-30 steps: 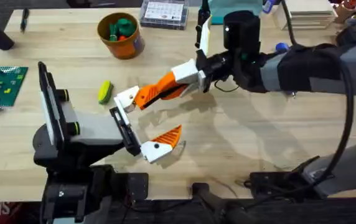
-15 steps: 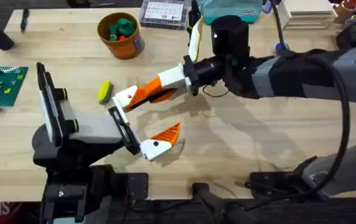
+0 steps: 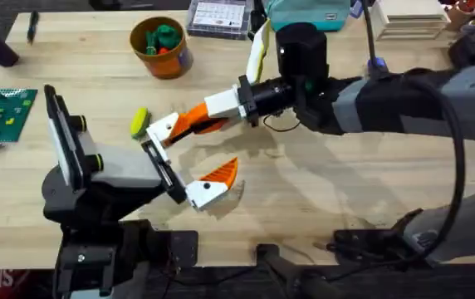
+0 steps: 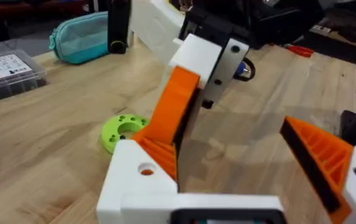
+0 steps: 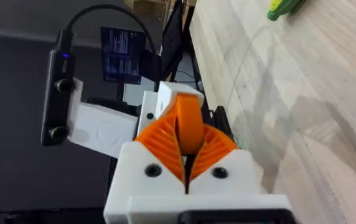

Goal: Pick up the gripper from the table and insert it into the empty holder that is missing its gripper. Then pick up a screw, insert it into the mounting hole, and use the screwdriver to tighten it. Finally, clean up the table by picking up the vegetable and placing it into the bucket.

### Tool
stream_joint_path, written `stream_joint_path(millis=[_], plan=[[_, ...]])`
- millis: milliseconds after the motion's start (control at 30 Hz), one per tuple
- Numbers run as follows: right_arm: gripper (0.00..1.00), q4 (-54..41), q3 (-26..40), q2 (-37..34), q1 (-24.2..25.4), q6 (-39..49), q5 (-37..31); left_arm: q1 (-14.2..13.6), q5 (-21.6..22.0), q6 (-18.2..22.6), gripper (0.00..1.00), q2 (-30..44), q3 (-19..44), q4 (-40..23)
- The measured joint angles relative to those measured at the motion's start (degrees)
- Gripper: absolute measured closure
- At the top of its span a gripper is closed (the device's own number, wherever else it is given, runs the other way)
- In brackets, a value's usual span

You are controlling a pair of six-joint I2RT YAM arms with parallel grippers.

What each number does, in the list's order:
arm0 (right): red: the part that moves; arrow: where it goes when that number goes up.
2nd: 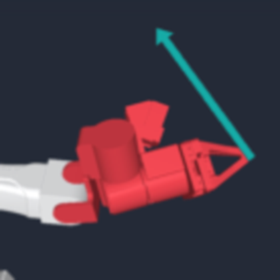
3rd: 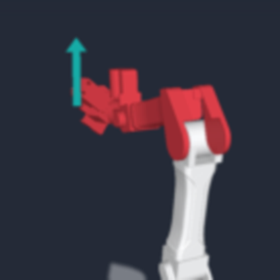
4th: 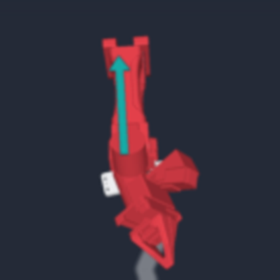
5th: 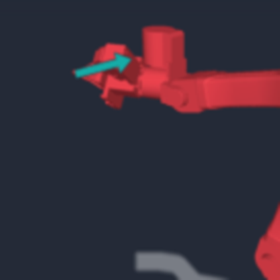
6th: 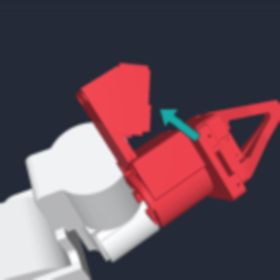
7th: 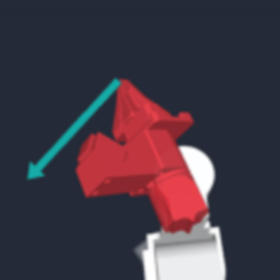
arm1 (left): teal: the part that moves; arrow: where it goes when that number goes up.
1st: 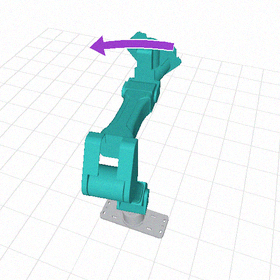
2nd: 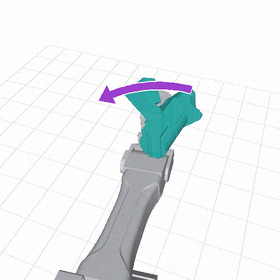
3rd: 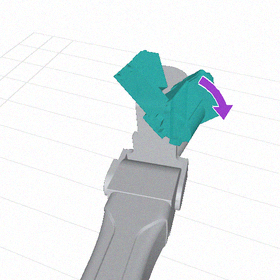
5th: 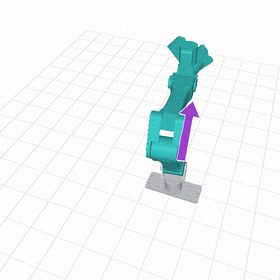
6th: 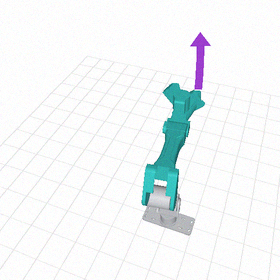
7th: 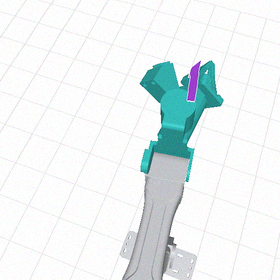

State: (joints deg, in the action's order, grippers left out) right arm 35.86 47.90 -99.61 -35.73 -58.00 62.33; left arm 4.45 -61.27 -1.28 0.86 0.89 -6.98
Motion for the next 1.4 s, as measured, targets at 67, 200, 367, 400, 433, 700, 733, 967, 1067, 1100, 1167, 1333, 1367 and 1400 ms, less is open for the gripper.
stream_joint_path(millis=[67, 200, 367, 400, 433, 700, 733, 967, 1067, 1100, 1167, 1333, 1367, 1400], plan=[[0.995, 0.0, 0.0, 0.0, 0.0, 0.1, 0.1, 0.0, 0.0, -0.1, 0.005, 0.0, 0.0, 0.0], [0.817, -0.9, 0.0, 0.0, 0.1, 0.4, 0.3, 0.0, -0.3, 0.4, 0.005, 0.0, 0.0, 0.1], [0.636, -1.6, 0.0, -0.5, 0.7, 0.6, 1.2, -0.1, -0.9, 1.3, 0.006, -0.1, 0.0, 0.0], [0.580, -1.7, 0.0, -0.5, 0.9, 0.6, 1.5, -0.1, -1.1, 1.6, 0.006, -0.1, 0.0, 0.0], [0.515, -1.7, 0.0, -0.5, 1.0, 0.6, 1.6, -0.2, -1.7, 1.8, 0.006, -0.2, 0.0, 0.0], [0.011, -2.0, -0.1, 0.7, 5.2, 0.4, 4.3, -0.9, -3.9, 2.8, 0.005, -0.2, 0.0, -0.3], [0.009, -2.0, -0.1, 1.3, 6.1, 0.3, 4.8, -0.9, -3.9, 2.8, 0.005, -0.2, 0.0, -0.3], [0.009, -11.4, 0.0, 4.1, 14.1, 3.3, 4.6, -0.9, -4.0, 2.8, 0.006, -0.2, 0.0, -0.3], [0.008, -25.0, -0.1, 4.0, 15.9, 8.1, 2.3, -0.9, -4.1, 2.9, 0.006, -0.2, 0.0, -0.3], [0.008, -28.5, -0.1, 4.0, 16.1, 9.8, 1.4, -0.9, -4.1, 2.9, 0.006, -0.2, 0.0, -0.3], [0.007, -34.7, -0.1, 4.1, 16.2, 13.6, -0.8, -0.9, -4.1, 2.9, 0.006, -0.2, 0.0, -0.3], [0.007, -56.6, 2.6, 7.3, 16.1, 24.3, -10.7, -0.9, -4.1, 3.0, 0.006, -0.2, 0.0, -0.3], [0.007, -61.5, 4.3, 8.3, 16.1, 26.9, -13.8, -0.9, -4.1, 3.0, 0.006, -0.2, 0.0, -0.3], [0.007, -65.8, 6.4, 9.3, 15.9, 29.6, -17.1, -0.9, -4.1, 3.0, 0.006, -0.2, 0.0, -0.3]])
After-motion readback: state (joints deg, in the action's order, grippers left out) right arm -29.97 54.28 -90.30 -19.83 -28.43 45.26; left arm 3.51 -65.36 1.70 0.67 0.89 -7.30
